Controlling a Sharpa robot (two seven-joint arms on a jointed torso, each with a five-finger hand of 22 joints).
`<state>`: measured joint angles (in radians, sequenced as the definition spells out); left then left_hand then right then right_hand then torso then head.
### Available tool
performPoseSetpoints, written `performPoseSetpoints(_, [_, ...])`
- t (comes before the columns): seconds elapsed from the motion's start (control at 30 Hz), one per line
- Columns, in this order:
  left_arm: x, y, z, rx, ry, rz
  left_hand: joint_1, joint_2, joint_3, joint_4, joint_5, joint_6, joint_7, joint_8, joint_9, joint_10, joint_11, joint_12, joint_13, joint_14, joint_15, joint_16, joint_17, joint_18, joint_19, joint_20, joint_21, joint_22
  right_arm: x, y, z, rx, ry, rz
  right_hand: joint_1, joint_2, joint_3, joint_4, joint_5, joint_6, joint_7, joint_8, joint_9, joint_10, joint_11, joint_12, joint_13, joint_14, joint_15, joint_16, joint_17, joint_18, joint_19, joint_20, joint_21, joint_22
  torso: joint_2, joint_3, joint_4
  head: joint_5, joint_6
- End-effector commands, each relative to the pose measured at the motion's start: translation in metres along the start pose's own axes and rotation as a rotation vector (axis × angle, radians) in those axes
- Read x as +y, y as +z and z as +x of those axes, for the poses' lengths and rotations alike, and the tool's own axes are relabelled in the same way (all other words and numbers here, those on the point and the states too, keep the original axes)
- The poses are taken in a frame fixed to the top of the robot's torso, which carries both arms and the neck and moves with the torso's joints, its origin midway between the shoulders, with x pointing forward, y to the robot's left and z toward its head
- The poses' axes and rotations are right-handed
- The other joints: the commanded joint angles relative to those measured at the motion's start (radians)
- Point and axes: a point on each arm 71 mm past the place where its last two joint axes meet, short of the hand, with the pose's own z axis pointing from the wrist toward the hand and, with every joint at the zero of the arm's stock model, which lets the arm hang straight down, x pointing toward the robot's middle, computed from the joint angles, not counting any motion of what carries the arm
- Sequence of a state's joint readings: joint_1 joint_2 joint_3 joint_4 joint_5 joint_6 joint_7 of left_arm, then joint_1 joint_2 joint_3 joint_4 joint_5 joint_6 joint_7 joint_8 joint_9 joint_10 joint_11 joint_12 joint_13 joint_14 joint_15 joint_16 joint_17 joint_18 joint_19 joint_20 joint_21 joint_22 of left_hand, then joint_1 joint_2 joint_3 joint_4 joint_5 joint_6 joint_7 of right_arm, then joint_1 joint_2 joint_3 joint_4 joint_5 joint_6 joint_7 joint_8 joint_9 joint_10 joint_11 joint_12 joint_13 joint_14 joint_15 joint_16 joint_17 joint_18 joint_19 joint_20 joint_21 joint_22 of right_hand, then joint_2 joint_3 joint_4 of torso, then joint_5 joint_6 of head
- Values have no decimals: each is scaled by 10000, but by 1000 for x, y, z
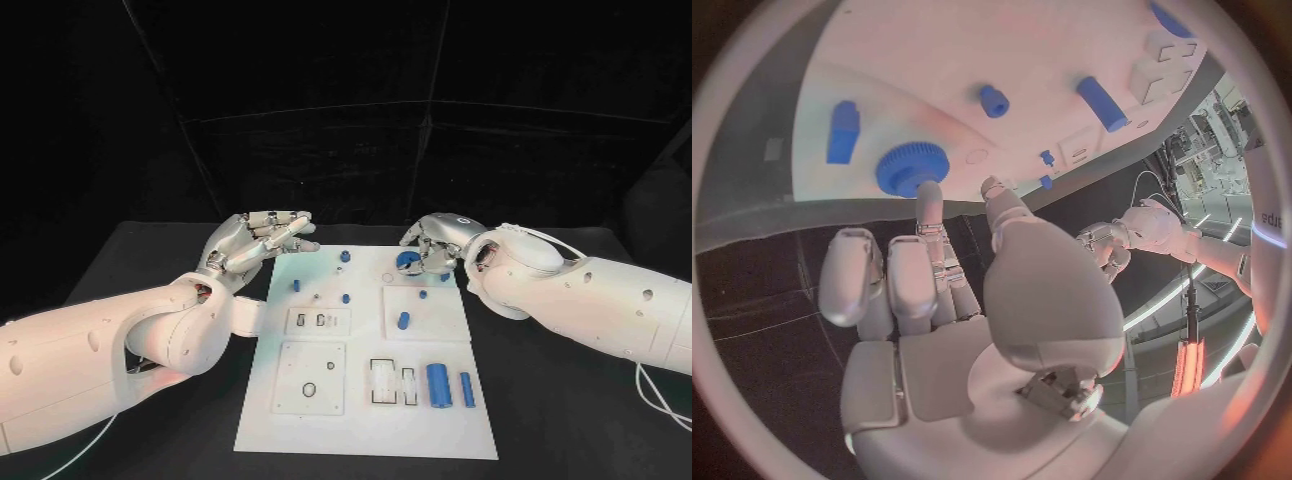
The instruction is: Assemble the parts on the task board
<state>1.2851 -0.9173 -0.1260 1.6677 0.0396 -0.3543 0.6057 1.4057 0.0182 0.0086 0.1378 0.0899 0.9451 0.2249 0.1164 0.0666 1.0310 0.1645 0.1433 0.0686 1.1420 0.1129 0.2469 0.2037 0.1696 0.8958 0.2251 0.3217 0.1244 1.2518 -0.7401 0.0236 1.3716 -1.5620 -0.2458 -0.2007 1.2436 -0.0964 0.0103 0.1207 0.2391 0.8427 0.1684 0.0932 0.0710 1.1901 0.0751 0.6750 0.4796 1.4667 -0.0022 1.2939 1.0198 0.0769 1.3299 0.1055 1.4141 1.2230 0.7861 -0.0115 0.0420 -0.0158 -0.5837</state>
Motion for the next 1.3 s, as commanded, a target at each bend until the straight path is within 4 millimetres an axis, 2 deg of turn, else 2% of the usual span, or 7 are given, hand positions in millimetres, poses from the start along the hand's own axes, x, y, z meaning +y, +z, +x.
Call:
performPoseSetpoints(0.03, [-1,1,1,73,-88,36,5,79,-5,-73,17,26,16,-62,-4,39,33,-32,-10,-73,5,-38,16,138,-41,28,-62,-10,-10,0,5,876,111,925,313,85,-554,507,20,-183,35,99,1,-398,64,806,870,234,42,206,245,-65,111,55,87,162,9,-4,3,-20,0])
performPoseSetpoints(0.13, [0,2,1,72,-85,33,5,79,-5,-73,17,26,16,-62,-4,39,33,-32,-10,-73,5,-38,16,138,-41,28,-62,-10,-14,1,6,953,105,1159,547,171,-771,756,45,-275,66,166,-4,-374,85,1455,1635,265,54,366,444,-82,165,86,133,250,11,1,18,-27,7])
performPoseSetpoints(0.27, [0,3,1,66,-79,25,5,79,-5,-73,17,26,16,-62,-4,39,33,-32,-10,-73,5,-38,16,138,-41,28,-62,-10,-18,4,6,938,104,1365,739,276,-881,893,193,-320,79,230,-3,-296,87,1939,2220,274,64,459,546,-91,201,98,161,306,8,-7,38,-42,18])
performPoseSetpoints(0.37, [0,3,1,67,-78,22,5,79,-5,-73,17,26,16,-62,-4,39,33,-32,-10,-73,5,-38,16,138,-41,28,-62,-10,-21,6,5,811,63,1502,892,374,-988,1000,539,-334,75,309,3,212,84,3038,3514,279,64,543,630,-118,296,101,227,444,5,-22,47,-53,23])
performPoseSetpoints(0.53, [1,4,0,63,-74,11,9,86,1,-86,17,43,4,-60,-1,57,23,-35,-8,-74,1,-46,25,141,-41,29,-67,-16,-22,7,5,651,51,1563,1038,541,-1163,1134,657,-300,60,444,8,747,80,4254,4961,293,60,672,771,-180,508,101,374,752,6,-20,31,-38,18])
performPoseSetpoints(0.9, [1,4,-1,44,-60,-24,15,97,9,-92,19,49,1,-59,0,62,20,-37,-8,-73,-1,-48,28,142,-41,29,-69,-19,-22,9,5,663,175,1560,1157,729,-1323,1224,671,-128,21,617,22,1126,52,5055,5950,307,47,788,894,-219,640,90,471,957,12,-26,40,-107,-12])
performPoseSetpoints(1.3, [2,4,-1,53,-66,-59,21,110,19,-99,21,54,-1,-61,0,68,18,-41,-8,-73,-3,-52,34,143,-40,28,-72,-22,-18,9,3,275,124,1390,1375,842,-1362,1149,676,-16,-11,709,22,1275,24,5377,6371,310,26,840,941,-247,728,73,534,1095,11,-24,41,-95,-25])
